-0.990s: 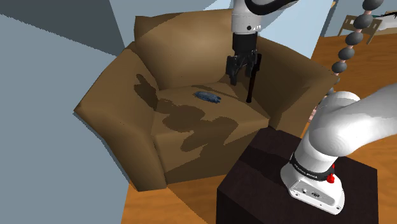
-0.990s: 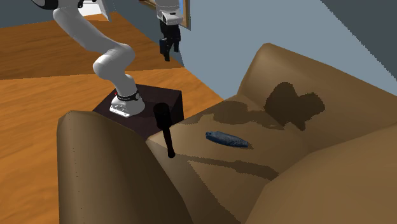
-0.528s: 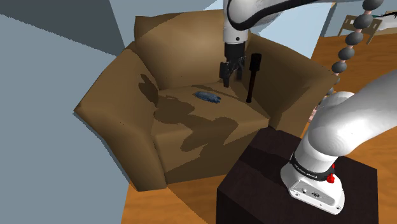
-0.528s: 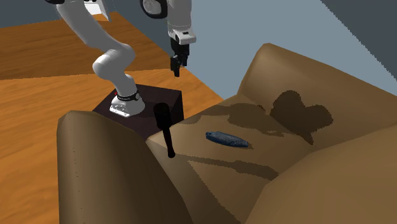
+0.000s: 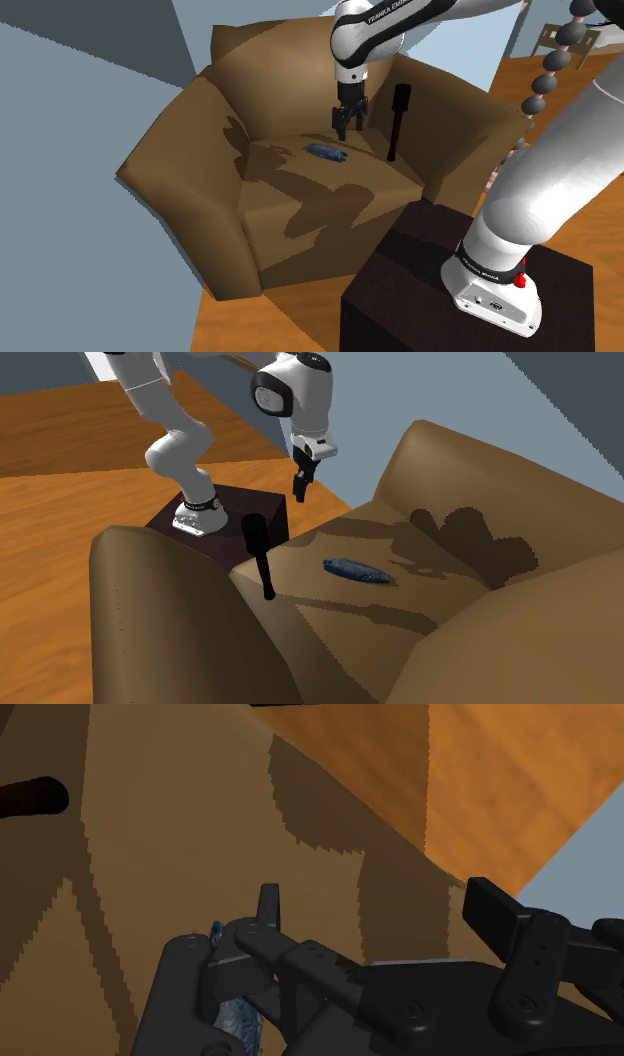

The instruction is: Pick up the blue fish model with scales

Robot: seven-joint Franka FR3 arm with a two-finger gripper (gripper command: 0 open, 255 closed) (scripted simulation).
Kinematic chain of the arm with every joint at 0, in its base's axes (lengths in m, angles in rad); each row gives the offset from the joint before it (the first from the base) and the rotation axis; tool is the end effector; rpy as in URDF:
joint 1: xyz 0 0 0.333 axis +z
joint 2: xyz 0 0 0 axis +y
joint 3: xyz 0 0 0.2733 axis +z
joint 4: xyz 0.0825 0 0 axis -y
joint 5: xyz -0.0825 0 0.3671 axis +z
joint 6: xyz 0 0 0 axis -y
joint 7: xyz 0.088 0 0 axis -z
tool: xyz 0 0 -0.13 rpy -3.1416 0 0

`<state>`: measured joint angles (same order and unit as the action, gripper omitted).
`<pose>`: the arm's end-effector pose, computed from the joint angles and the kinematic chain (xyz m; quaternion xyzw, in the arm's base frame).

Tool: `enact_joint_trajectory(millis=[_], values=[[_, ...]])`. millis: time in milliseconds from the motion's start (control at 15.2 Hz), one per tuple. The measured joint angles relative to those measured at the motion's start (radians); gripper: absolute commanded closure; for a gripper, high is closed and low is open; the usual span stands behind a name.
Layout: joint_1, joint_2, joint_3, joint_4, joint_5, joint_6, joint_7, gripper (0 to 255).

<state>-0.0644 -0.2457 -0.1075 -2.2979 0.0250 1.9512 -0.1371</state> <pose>0.4454 -0.0749 0.3825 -0.9982 0.0203 0.0469 0.0319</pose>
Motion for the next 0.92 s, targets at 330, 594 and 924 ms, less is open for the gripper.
enact_joint_trajectory(millis=[330,594,924], values=[[-0.016,0.202,-0.037,0.119,0.019,0.064,-0.094,0],[-0.036,0.364,-0.055,0.240,0.045,0.091,-0.168,0],[-0.065,0.568,-0.057,0.424,0.079,0.088,-0.239,0]])
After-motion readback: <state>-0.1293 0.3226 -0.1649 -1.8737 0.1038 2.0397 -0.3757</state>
